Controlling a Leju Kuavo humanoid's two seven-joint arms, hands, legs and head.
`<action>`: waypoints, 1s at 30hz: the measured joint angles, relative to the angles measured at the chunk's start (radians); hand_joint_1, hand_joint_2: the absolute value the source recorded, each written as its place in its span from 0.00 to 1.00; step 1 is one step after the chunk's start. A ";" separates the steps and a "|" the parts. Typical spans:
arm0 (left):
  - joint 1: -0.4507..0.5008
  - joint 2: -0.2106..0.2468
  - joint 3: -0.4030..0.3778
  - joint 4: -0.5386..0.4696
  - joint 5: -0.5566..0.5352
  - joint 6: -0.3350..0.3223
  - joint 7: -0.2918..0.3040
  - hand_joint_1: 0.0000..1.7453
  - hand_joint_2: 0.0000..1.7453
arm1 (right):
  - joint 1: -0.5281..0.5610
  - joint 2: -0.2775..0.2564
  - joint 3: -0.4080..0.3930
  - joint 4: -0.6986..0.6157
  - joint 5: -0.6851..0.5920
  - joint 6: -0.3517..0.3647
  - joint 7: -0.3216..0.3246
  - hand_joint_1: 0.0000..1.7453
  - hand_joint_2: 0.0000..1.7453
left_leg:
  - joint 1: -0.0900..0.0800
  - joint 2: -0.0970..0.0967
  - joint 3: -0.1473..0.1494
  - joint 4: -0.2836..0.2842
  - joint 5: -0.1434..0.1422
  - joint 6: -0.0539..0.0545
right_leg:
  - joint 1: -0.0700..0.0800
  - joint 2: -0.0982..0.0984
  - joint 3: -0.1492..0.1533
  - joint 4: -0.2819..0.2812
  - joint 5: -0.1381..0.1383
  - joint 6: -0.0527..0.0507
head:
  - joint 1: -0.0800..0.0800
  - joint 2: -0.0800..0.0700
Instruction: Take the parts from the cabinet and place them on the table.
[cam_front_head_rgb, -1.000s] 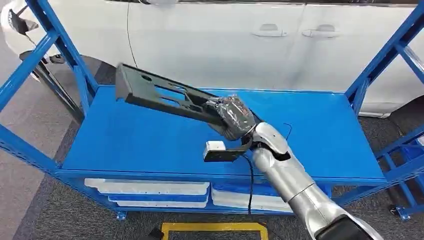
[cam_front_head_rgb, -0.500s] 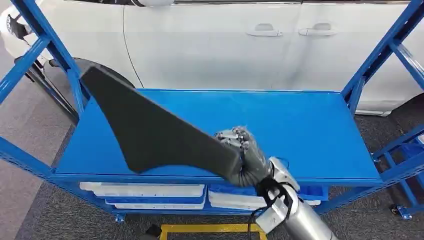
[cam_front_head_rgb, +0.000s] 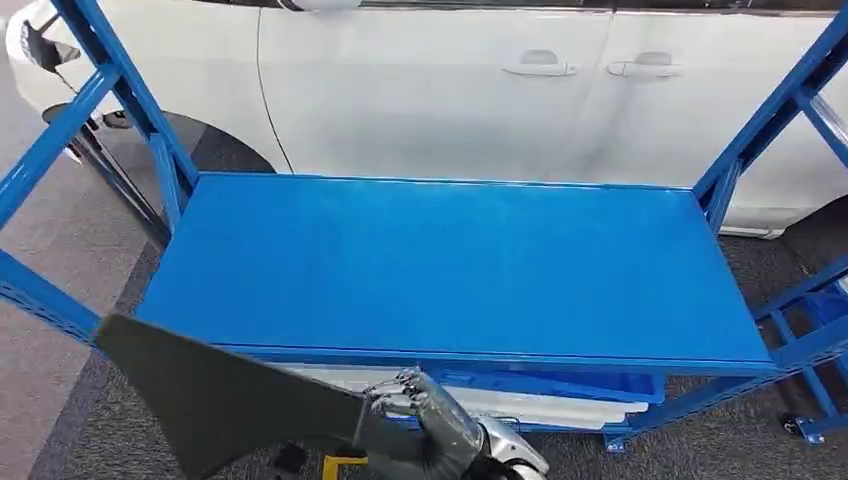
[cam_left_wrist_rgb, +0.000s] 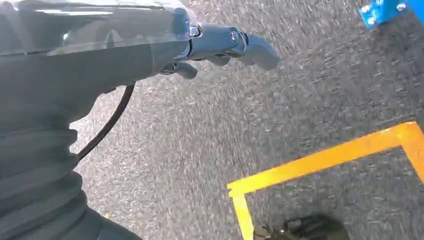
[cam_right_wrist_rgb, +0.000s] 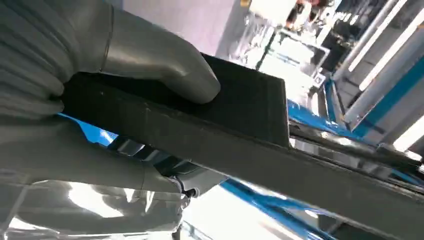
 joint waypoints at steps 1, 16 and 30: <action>-0.001 0.000 0.000 0.000 -0.001 -0.007 -0.002 0.00 1.00 | 0.004 0.001 0.007 0.008 -0.003 -0.003 0.000 1.00 1.00 | 0.003 0.000 -0.001 -0.001 0.001 -0.006 | 0.000 0.001 -0.004 0.000 0.003 -0.003 | 0.000 0.000; 0.008 -0.002 0.016 0.000 0.022 -0.169 -0.056 0.00 1.00 | 0.087 0.001 0.046 0.080 -0.125 0.054 -0.001 1.00 1.00 | 0.005 0.001 0.021 0.010 -0.023 -0.017 | 0.005 0.004 -0.009 0.006 0.012 -0.013 | 0.000 0.000; 0.037 -0.002 0.021 0.000 0.020 -0.198 -0.035 0.00 1.00 | 0.099 0.014 0.039 0.121 -0.146 0.064 0.001 1.00 1.00 | -0.009 0.007 -0.074 0.004 0.068 0.020 | 0.011 0.003 0.112 -0.015 -0.092 -0.022 | 0.000 0.000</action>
